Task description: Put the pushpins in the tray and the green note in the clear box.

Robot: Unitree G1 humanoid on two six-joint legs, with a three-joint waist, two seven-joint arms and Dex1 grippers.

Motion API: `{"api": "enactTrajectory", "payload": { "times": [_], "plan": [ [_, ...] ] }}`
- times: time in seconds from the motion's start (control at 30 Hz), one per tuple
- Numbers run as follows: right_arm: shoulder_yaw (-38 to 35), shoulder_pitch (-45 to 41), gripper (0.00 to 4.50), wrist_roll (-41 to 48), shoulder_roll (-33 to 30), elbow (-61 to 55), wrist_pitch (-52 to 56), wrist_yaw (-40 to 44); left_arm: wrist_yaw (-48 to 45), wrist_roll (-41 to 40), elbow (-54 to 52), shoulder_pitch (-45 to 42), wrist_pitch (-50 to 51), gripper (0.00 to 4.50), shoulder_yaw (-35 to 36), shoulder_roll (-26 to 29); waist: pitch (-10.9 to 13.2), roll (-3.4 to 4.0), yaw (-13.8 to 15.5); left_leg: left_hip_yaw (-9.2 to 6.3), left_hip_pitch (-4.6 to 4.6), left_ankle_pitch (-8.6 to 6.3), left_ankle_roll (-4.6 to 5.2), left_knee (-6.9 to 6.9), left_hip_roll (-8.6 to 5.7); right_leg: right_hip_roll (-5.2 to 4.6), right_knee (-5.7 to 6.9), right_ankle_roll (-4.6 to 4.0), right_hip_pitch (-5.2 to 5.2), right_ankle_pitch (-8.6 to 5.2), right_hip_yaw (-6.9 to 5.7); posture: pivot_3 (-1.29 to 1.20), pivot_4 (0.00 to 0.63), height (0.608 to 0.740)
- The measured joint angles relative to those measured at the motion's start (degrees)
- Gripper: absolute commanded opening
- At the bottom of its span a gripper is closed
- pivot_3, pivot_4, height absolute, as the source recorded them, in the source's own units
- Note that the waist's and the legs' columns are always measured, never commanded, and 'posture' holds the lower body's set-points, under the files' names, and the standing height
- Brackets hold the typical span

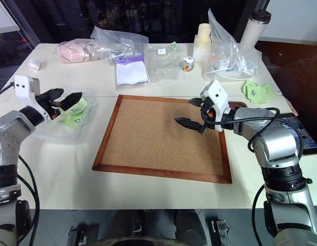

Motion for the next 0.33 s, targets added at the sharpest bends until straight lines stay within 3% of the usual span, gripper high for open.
{"api": "enactTrajectory", "payload": {
  "times": [0.33],
  "plan": [
    [-1.82,4.72,4.50,-0.27,-4.55,-1.14,-1.00,0.43,-13.87,-6.53,-15.61,6.54,4.99,4.49,-10.32,3.19,0.01,-0.02,-0.44,0.00,0.02,0.00,0.01,-0.01,0.01,0.19,0.03,-0.02,-0.04,-0.01,0.04,0.00,0.150,0.740]
  ]
}}
